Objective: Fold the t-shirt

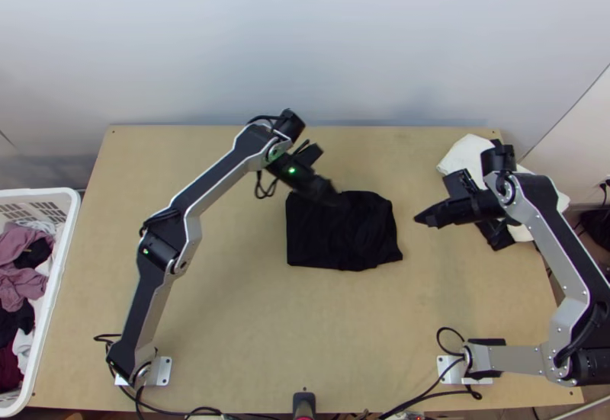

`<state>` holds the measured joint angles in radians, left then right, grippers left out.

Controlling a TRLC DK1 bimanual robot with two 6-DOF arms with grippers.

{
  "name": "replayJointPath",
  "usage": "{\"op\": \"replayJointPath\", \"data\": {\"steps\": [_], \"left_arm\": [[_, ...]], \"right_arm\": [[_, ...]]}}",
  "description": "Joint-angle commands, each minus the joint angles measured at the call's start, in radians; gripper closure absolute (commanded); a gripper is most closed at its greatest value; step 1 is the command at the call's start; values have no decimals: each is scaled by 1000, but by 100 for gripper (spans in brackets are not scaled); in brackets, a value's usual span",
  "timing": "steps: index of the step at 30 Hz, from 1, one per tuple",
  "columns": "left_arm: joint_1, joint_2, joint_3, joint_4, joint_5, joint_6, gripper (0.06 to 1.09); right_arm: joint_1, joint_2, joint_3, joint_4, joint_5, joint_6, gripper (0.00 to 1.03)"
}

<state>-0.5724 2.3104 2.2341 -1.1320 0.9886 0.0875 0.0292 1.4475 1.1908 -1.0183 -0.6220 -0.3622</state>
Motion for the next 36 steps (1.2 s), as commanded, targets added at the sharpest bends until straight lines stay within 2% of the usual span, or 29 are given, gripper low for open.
{"op": "replayJointPath", "data": {"steps": [1, 3, 6, 8, 19, 30, 36], "left_arm": [[6, -108, -241, -141, -284, 228, 10], [20, -151, -343, -41, -341, 187, 11], [31, -166, -393, 20, -450, 181, 13], [48, -151, -395, 37, -453, 172, 21], [71, -39, -353, 84, -467, 121, 21], [49, -16, -341, 89, -519, 115, 21], [39, -14, -335, 89, -522, 115, 21]], "right_arm": [[117, 44, 64, 1, -1, 35, 100], [164, 73, 96, 9, 1, 54, 100], [230, 116, 155, 14, -1, 78, 100], [273, 148, 191, 14, -1, 83, 100], [397, 301, 291, 47, -1, 86, 100], [371, 499, 190, 185, 4, 71, 100], [267, 447, 127, 199, 48, 54, 100]]}}
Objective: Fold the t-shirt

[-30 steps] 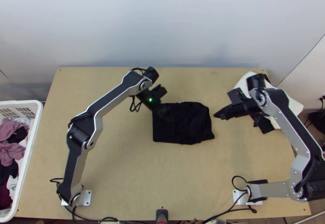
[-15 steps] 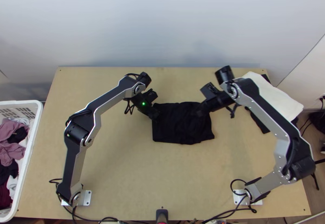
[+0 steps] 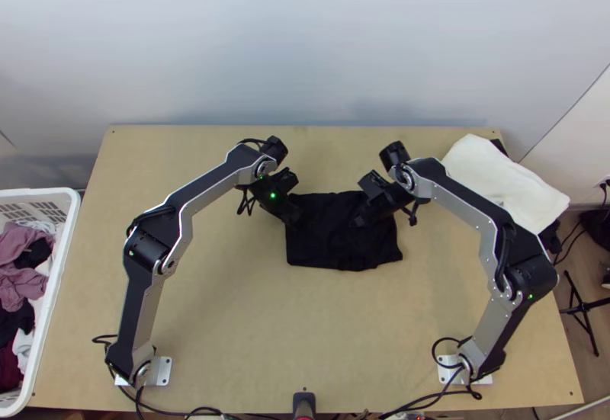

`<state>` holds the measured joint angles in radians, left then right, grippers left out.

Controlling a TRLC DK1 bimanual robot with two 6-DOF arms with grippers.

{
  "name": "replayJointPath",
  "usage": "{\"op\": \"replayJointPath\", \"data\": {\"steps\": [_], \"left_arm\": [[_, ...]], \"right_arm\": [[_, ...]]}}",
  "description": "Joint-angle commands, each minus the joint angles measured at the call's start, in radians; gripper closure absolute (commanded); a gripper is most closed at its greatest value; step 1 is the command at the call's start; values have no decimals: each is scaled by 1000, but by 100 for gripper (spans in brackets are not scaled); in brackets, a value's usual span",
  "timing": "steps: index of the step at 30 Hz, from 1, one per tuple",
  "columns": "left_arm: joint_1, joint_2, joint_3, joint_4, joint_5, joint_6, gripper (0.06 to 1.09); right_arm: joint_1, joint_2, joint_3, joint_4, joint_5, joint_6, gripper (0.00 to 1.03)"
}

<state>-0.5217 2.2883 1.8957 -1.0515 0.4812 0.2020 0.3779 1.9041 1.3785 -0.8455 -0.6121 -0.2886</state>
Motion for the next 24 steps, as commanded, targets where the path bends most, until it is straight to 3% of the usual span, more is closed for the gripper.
{"op": "replayJointPath", "data": {"steps": [1, 14, 16, 18, 22, 24], "left_arm": [[-14, 10, 3, 8, -16, 0, 21], [-27, 14, 25, -12, -18, 4, 20], [-12, -23, 32, -33, 16, 22, 14], [8, -62, 57, -84, 108, 50, 11], [40, -121, 152, -265, 223, 160, 10], [63, -144, 203, -360, 264, 212, 10]], "right_arm": [[-106, -36, -79, 26, 45, -37, 100], [-462, -211, -248, -95, 123, -254, 100], [-487, -243, -233, -139, 123, -258, 100], [-487, -287, -208, -191, 121, -256, 100], [-428, -381, -171, -260, 121, -222, 84], [-392, -412, -170, -273, 121, -196, 69]]}}
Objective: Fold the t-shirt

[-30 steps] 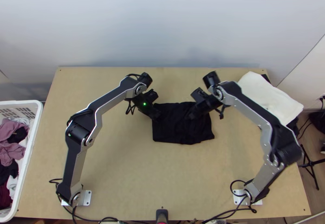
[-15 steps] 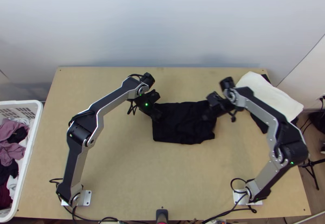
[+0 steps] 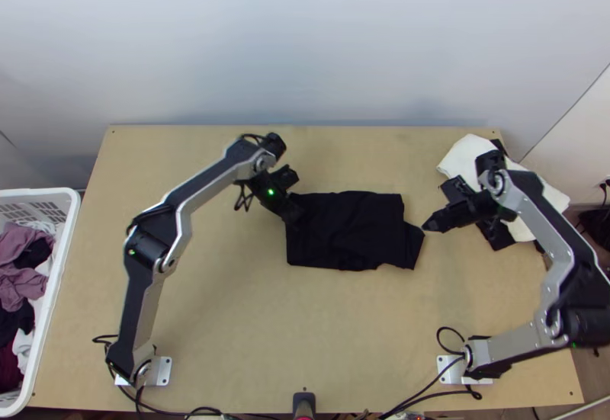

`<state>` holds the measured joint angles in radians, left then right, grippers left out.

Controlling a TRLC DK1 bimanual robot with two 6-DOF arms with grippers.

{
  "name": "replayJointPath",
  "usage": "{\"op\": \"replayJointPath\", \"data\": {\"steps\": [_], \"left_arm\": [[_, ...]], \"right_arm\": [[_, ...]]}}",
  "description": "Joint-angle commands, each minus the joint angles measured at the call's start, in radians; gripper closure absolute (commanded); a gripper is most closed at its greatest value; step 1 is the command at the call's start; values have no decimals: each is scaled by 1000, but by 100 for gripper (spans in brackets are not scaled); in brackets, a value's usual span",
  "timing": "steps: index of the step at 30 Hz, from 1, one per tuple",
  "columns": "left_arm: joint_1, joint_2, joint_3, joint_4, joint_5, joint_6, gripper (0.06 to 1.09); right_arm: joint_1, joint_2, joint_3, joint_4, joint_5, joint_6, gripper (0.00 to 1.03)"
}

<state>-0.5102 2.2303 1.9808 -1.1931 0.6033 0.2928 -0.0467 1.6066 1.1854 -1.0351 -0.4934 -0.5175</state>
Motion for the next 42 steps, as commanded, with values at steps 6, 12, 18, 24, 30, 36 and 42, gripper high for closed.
{"op": "replayJointPath", "data": {"steps": [6, 12, 18, 24, 30, 36, 42], "left_arm": [[170, -155, 171, -362, 280, 181, 10], [220, -202, 66, -404, 317, 212, 10], [253, -244, -62, -378, 279, 186, 10], [323, -279, -197, -278, 156, 140, 10], [325, -305, -297, -132, -109, 66, 10], [335, -383, -438, -45, -163, 42, 10], [360, -472, -519, -23, -217, 43, 10]], "right_arm": [[-25, -82, 13, -129, 3, 105, 12], [-97, 90, 11, -132, -79, 53, 4], [-157, 223, 6, -118, -238, 24, 4], [-180, 285, -21, -16, -323, 79, 4], [-142, 280, -86, 61, -324, 122, 4], [-93, 257, -132, 172, -315, 226, 4], [34, 243, -115, 221, -317, 301, 4]]}}
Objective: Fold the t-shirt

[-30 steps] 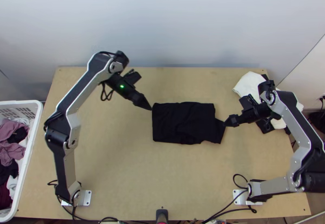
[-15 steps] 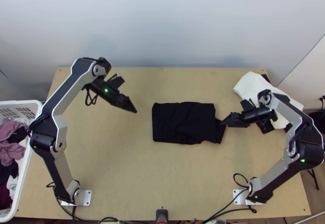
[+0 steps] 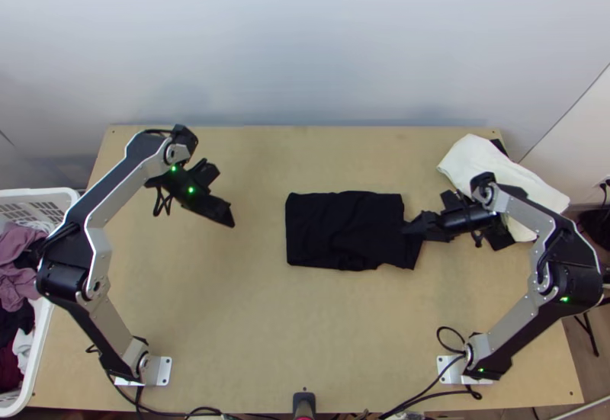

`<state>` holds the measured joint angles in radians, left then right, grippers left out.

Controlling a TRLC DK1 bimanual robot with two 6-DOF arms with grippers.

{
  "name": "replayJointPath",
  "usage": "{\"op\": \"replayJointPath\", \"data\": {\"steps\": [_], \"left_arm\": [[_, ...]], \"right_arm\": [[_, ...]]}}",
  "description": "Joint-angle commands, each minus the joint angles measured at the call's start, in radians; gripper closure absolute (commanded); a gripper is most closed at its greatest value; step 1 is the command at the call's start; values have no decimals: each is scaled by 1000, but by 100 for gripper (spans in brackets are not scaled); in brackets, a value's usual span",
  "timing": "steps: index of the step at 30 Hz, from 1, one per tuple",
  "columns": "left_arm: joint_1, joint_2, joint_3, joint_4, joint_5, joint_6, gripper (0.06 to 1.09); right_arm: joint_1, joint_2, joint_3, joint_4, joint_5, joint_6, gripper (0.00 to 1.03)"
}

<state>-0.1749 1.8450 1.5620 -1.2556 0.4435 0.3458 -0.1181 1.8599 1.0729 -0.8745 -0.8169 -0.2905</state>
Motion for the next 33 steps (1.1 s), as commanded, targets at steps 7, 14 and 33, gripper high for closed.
{"op": "replayJointPath", "data": {"steps": [7, 14, 33], "left_arm": [[38, -156, -184, 65, -57, -4, 10], [43, -210, -263, 76, -58, -2, 10], [117, -375, -473, 119, -75, 7, 10]], "right_arm": [[252, -44, 27, 108, 1, 162, 4], [342, 53, 87, 178, 1, 189, 4], [422, 147, 176, 287, -25, 292, 100]]}}
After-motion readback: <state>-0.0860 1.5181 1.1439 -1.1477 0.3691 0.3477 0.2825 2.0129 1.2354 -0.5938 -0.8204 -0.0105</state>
